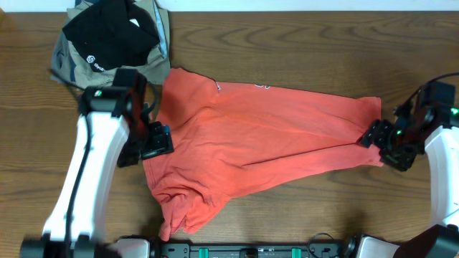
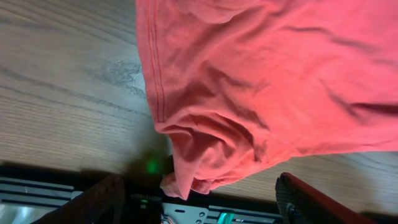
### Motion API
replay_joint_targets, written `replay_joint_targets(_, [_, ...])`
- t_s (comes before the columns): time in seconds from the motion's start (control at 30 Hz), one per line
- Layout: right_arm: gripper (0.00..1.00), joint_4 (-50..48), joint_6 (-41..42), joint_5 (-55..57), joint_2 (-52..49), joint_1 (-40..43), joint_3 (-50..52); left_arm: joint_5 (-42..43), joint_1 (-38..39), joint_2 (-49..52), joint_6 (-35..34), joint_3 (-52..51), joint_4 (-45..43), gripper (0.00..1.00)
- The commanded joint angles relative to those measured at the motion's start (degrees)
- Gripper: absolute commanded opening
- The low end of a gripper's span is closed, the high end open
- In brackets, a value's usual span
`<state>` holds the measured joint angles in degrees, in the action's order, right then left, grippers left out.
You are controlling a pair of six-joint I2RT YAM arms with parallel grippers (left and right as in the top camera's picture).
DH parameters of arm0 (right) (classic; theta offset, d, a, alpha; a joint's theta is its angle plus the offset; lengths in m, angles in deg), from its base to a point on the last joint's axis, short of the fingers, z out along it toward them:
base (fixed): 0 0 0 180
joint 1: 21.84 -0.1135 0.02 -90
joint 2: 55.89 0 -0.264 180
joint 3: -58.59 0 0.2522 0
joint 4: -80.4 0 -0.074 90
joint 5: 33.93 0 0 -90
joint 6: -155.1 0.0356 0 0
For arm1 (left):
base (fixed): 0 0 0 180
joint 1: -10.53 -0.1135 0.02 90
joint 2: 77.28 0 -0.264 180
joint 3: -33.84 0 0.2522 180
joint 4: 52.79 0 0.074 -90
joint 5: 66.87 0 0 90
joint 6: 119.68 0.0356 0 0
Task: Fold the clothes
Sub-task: 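Move the left gripper down to grasp the shirt's lower-left hem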
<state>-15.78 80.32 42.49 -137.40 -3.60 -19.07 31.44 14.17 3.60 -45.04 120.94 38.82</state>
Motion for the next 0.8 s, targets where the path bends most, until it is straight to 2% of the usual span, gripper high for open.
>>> replay_joint_targets(0.0, [0.71,-1.03,-0.48,-0.39,2.82,-0.63,3.39,0.07,0.09,-7.08,-1.53,-1.4,1.2,0.79])
replay_joint_targets(0.17, [0.72,-3.28,0.39,-0.33,8.59,-0.63,7.8,0.07,0.09,-16.87,-1.53,-3.78,2.93,0.8])
replay_joint_targets(0.23, [0.74,-3.72,0.39,-0.2,10.97,-0.63,8.5,0.07,0.09,-19.54,-2.64,-5.6,2.91,0.86])
replay_joint_targets(0.3, [0.8,-3.93,0.37,0.15,12.66,-0.63,8.55,0.11,0.09,-21.38,-4.31,-7.98,2.8,0.86])
replay_joint_targets(0.37, [0.91,-4.2,0.39,0.26,13.84,-0.63,8.55,0.22,0.09,-22.45,-5.22,-11.26,2.19,0.86])
replay_joint_targets(0.43, [0.98,-4.35,0.37,0.26,14.27,-0.63,8.55,2.47,0.09,-22.67,-6.38,-15.3,0.44,0.86])
replay_joint_targets(0.57, [0.99,-4.35,0.37,0.24,14.21,-0.63,8.55,8.76,0.09,-21.66,-6.19,-22.58,-5.79,0.86])
replay_joint_targets(0.77, [0.99,-4.11,0.35,0.24,14.21,-0.63,8.57,9.22,0.09,-17.42,-7.54,-25.94,-8.15,0.86])
